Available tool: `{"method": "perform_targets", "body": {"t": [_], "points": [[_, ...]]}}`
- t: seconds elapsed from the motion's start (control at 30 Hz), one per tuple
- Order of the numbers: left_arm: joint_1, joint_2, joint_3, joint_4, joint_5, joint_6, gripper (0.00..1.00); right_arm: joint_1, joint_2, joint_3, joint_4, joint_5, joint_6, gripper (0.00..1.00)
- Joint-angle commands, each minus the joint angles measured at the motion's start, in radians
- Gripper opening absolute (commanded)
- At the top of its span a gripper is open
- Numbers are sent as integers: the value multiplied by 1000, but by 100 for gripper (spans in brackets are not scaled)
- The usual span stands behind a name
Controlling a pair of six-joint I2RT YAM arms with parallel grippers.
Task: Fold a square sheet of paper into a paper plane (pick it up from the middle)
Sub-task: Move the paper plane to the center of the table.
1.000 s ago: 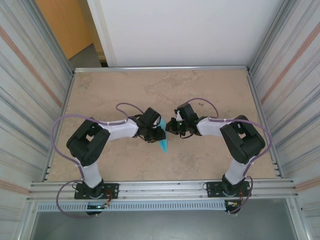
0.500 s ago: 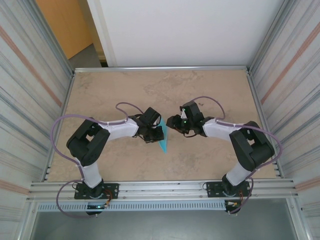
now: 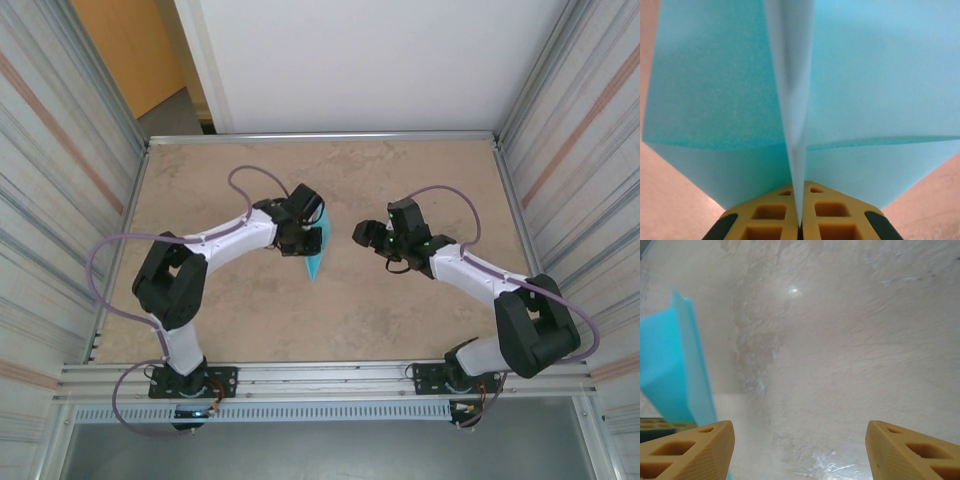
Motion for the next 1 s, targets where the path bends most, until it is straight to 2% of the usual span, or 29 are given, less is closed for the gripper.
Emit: {"method": "perform_targets", "body": {"t": [0.0, 0.13, 0.33, 0.6, 0.97], "points": [[2, 88, 102, -170, -134, 109, 8, -12, -23, -15, -47, 38, -36, 69], [8, 179, 221, -219, -168, 142, 9, -20, -19, -15, -47, 26, -38, 69], [20, 293, 328, -238, -156, 136, 10, -35, -21, -20, -50, 11, -45, 69], [28, 355, 351, -244, -159, 97, 22, -59, -35, -36, -50, -1, -47, 69], [28, 399, 342, -246, -165, 66, 33, -63, -31, -43, -47, -9, -41, 69]]}}
